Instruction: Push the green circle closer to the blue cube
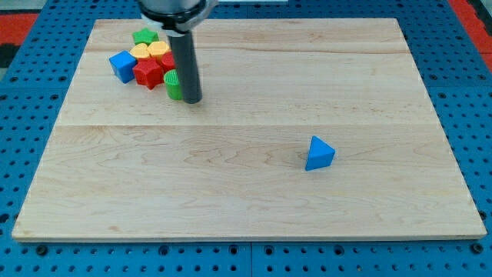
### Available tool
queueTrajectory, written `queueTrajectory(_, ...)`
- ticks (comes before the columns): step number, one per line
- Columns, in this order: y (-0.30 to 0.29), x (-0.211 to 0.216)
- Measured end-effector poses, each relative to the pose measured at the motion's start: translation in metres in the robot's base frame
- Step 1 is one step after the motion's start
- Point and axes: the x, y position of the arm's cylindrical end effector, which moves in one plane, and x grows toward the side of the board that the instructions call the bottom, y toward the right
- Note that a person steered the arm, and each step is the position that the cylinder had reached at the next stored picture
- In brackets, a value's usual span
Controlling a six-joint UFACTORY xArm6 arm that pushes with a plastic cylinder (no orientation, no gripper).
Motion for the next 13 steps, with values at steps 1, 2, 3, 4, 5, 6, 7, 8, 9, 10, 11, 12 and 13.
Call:
queueTrajectory(1, 0.029, -0.011)
queueTrajectory(2, 0.017, -0.033)
queueTrajectory(3, -0.019, -0.033)
queueTrajectory(4, -0.059, -0.032)
queueTrajectory(5, -0.064, -0.016)
queueTrajectory(6, -0.064, 0.000)
queueTrajectory(7, -0.078, 0.004)
queueTrajectory(8, -0.101, 0.005)
queueTrajectory(9, -0.131, 0.005)
queueTrajectory(10, -0.154, 0.005)
queueTrajectory(11, -0.158, -0.012)
queueTrajectory(12, -0.160, -0.028)
queueTrajectory(13, -0.167, -0.014)
